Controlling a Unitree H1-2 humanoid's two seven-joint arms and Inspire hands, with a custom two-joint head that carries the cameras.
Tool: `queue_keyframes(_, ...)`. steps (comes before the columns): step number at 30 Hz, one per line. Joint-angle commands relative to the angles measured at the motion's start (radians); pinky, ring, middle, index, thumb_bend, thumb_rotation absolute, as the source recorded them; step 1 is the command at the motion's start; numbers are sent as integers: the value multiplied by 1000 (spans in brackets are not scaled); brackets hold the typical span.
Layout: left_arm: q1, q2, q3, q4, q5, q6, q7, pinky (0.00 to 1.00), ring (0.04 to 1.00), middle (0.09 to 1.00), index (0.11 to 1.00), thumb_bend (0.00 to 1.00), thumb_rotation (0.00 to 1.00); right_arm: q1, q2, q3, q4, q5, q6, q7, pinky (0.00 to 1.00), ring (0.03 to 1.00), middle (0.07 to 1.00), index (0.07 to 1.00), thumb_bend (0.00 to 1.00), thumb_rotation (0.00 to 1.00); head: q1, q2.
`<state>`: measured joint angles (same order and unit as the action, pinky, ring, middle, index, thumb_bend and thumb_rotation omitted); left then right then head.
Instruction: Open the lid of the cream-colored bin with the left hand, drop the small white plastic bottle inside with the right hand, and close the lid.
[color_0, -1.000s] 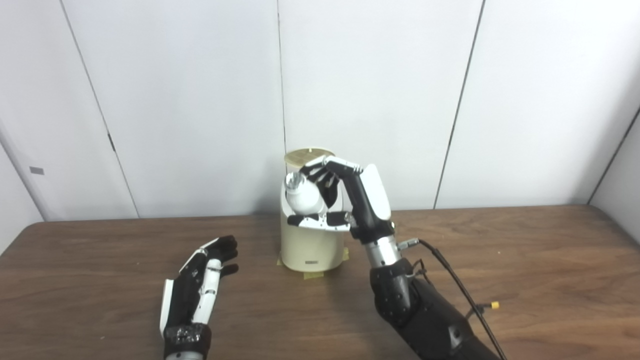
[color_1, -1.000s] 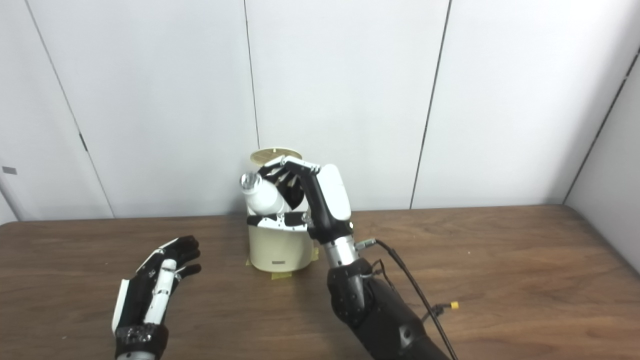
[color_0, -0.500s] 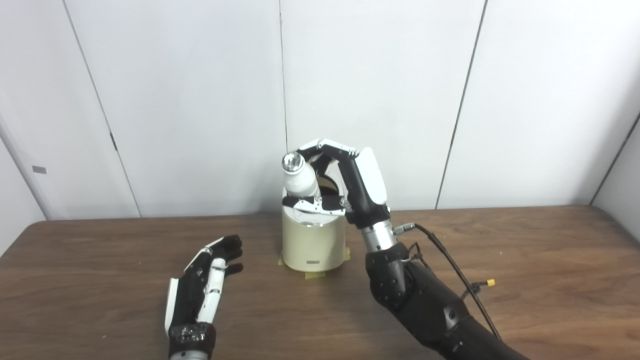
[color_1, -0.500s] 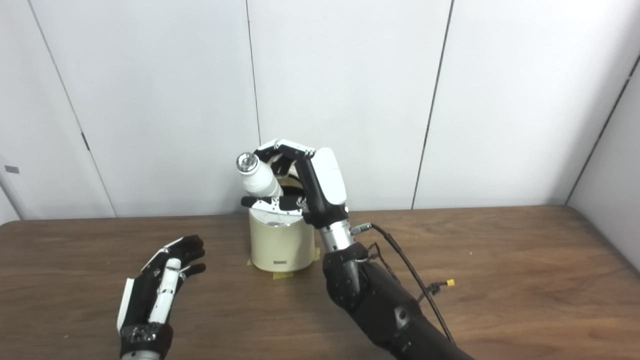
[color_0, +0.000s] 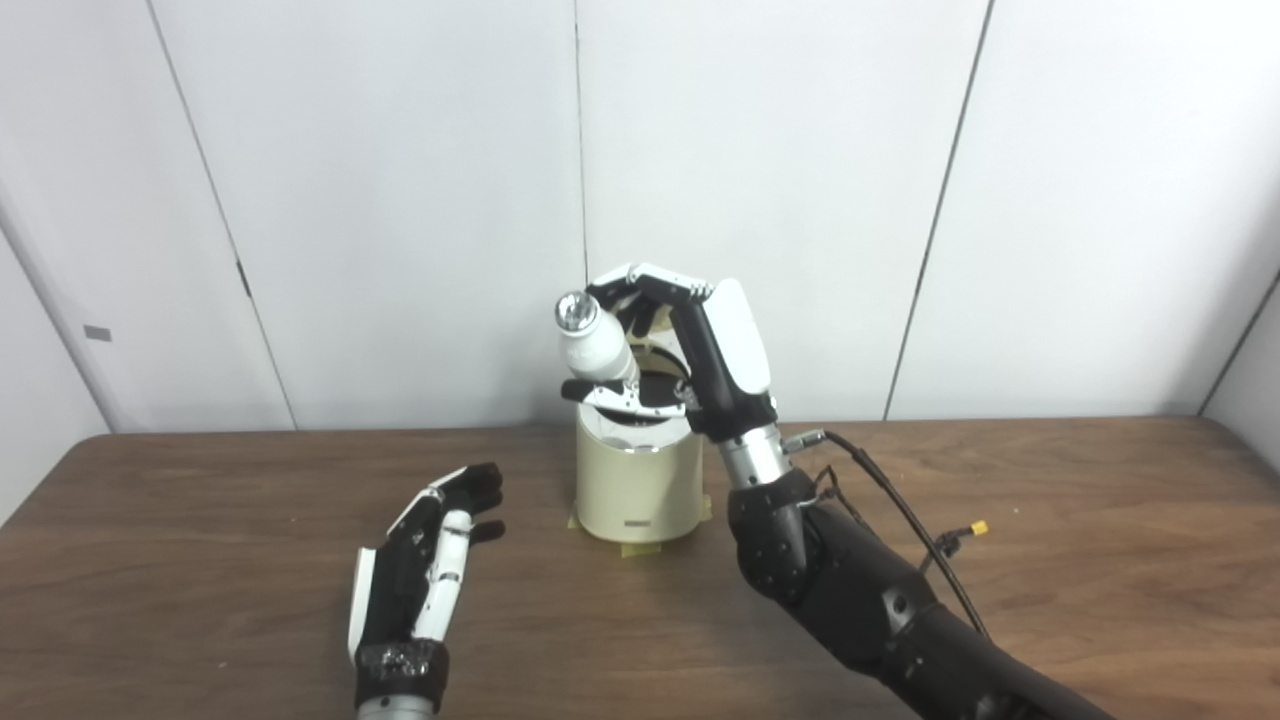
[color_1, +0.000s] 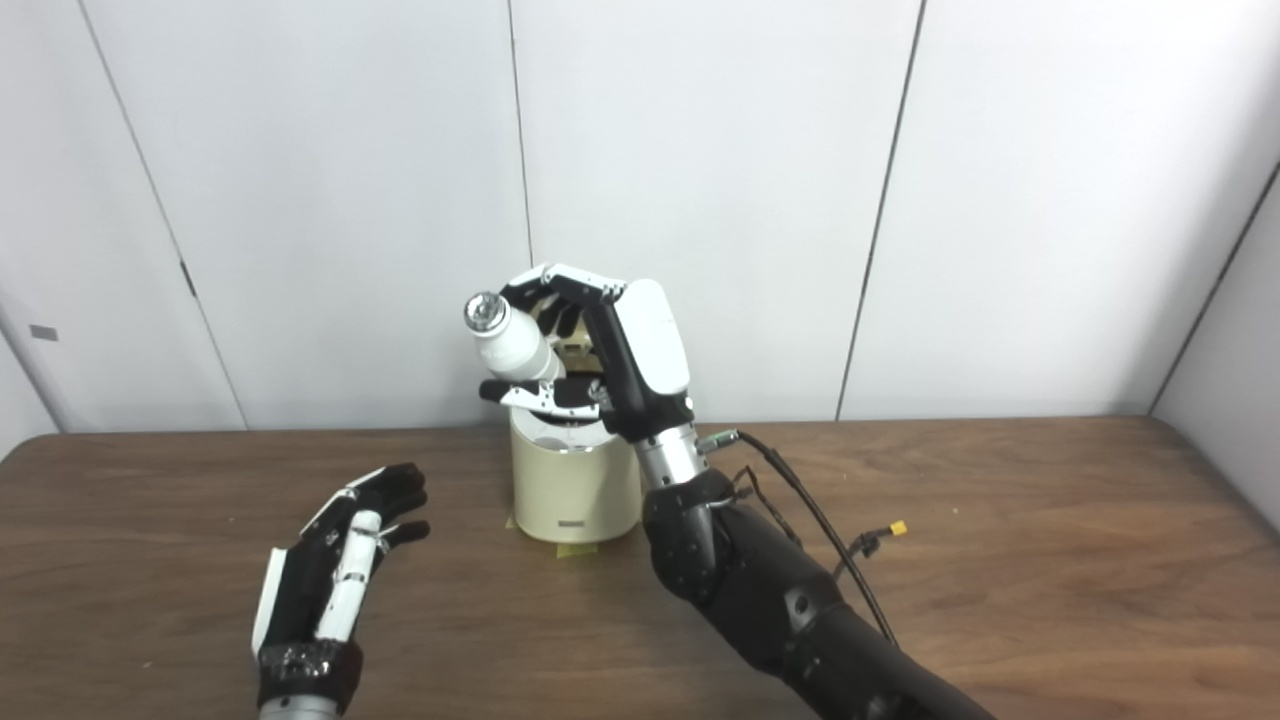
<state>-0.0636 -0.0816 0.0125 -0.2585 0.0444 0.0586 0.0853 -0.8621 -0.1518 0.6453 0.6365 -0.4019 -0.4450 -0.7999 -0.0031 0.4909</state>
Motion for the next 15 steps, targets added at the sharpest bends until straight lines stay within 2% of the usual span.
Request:
queue_keyframes(1, -22, -8, -7, -37, 12, -16, 6, 697, 775, 763, 729, 225, 668, -67, -8, 4, 0, 4, -25, -33, 255, 372, 502, 540, 509, 0, 0, 2)
queue_keyframes(7, -17, -8, -5, -49, 7, -7, 4, 702, 779, 765, 731, 227, 676, -59, -11, 21, 16, 4, -25, -45, 257, 372, 501, 540, 509, 0, -3, 8)
queue_keyframes(10, -16, -6, -6, -52, 12, -6, 3, 697, 776, 762, 728, 224, 671, -50, -11, 20, 23, 6, -25, -46, 220, 437, 463, 515, 517, 0, -4, 10)
queue_keyframes(13, -15, -3, -7, -52, 14, -9, 1, 706, 779, 763, 729, 223, 676, -45, -14, 25, 32, -5, -25, -58, 273, 387, 500, 530, 512, 0, -4, 11)
queue_keyframes(15, -14, -3, -6, -52, 12, -9, 0, 706, 779, 762, 727, 226, 679, -42, -17, 29, 37, -6, -25, -64, 253, 370, 497, 540, 510, 0, -4, 13)
